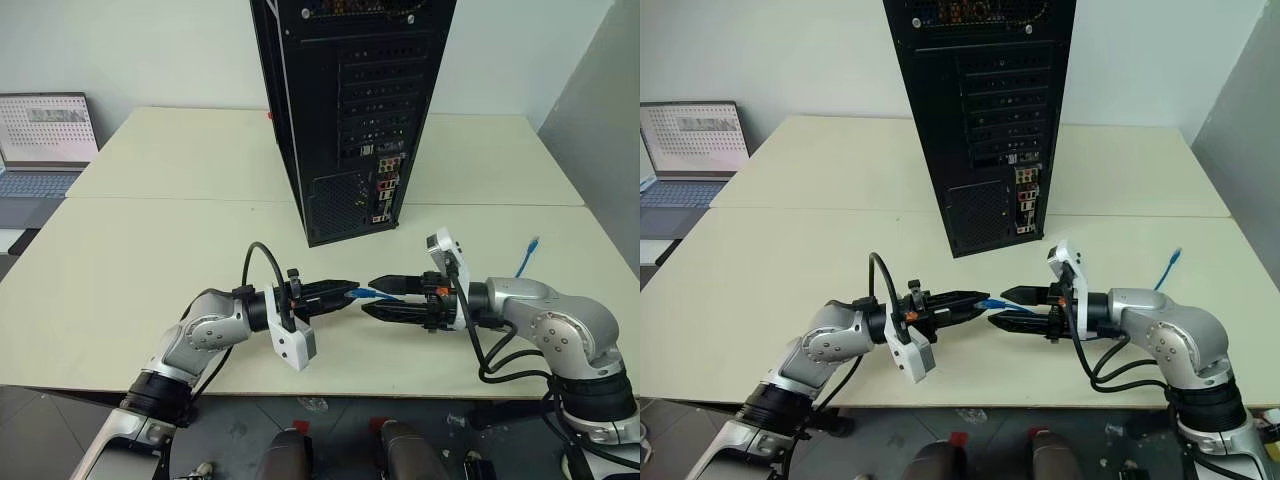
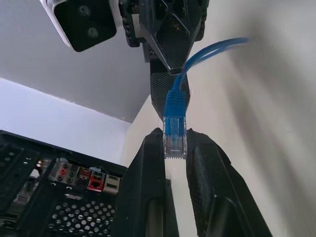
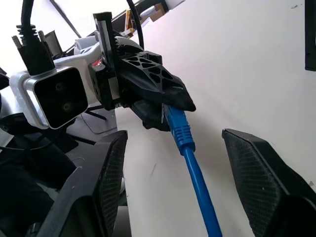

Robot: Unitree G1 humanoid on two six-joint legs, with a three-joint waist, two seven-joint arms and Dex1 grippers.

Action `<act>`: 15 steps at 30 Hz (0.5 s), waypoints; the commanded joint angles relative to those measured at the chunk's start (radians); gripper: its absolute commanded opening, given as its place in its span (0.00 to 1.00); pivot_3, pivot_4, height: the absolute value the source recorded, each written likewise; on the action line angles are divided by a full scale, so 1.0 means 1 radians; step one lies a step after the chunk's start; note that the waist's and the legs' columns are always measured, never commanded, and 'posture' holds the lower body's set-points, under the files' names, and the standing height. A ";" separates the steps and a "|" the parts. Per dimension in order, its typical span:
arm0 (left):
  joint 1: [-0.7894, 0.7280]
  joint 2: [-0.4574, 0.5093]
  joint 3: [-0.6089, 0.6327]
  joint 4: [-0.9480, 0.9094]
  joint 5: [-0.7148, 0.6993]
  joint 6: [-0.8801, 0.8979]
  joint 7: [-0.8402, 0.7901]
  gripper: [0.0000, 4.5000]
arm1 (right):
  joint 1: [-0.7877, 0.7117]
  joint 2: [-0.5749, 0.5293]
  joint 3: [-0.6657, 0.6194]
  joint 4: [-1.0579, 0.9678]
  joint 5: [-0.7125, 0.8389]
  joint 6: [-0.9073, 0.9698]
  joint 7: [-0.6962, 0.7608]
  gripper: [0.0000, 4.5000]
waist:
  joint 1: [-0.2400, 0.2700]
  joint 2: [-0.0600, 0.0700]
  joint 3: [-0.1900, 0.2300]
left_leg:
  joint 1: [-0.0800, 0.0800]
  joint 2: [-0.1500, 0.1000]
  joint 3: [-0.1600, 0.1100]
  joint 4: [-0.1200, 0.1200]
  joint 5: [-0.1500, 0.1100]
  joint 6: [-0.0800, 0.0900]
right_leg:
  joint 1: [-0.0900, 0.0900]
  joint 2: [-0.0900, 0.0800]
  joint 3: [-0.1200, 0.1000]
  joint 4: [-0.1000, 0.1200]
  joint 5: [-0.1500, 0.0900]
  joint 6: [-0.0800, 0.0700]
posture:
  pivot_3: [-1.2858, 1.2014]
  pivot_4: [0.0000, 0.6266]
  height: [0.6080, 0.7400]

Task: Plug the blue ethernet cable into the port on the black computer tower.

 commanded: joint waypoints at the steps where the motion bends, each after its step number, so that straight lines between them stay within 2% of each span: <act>1: -0.018 0.009 0.015 -0.014 0.012 -0.019 0.046 0.07 | -0.028 0.021 -0.027 -0.007 0.052 0.016 -0.022 0.72 | 0.000 0.000 0.000 | 0.000 0.000 0.000 0.000 0.000 0.000 | 0.000 0.000 0.000 0.000 0.000 0.000 | 0.52 0.24 1.00; 4: -0.023 0.014 0.012 -0.011 0.021 -0.018 0.059 0.07 | -0.039 0.037 -0.034 0.004 0.069 0.026 -0.044 0.62 | 0.000 0.000 0.000 | 0.000 0.000 0.000 0.000 0.000 0.000 | 0.000 0.000 -0.001 0.000 0.000 0.000 | 0.52 0.24 1.00; 6: -0.021 0.015 0.009 -0.017 0.022 -0.015 0.066 0.07 | -0.040 0.038 -0.033 0.004 0.072 0.027 -0.050 0.49 | 0.000 0.000 0.000 | 0.000 0.000 0.000 0.000 0.000 0.000 | 0.000 0.000 -0.001 0.000 0.000 0.000 | 0.52 0.24 1.00; 15: -0.016 0.021 -0.003 -0.027 0.024 -0.014 0.080 0.07 | -0.046 0.038 -0.021 0.014 0.078 0.024 -0.063 0.07 | 0.000 0.000 0.000 | -0.001 0.000 -0.001 0.000 0.000 0.000 | 0.000 0.000 -0.002 0.000 0.000 0.000 | 0.52 0.24 1.00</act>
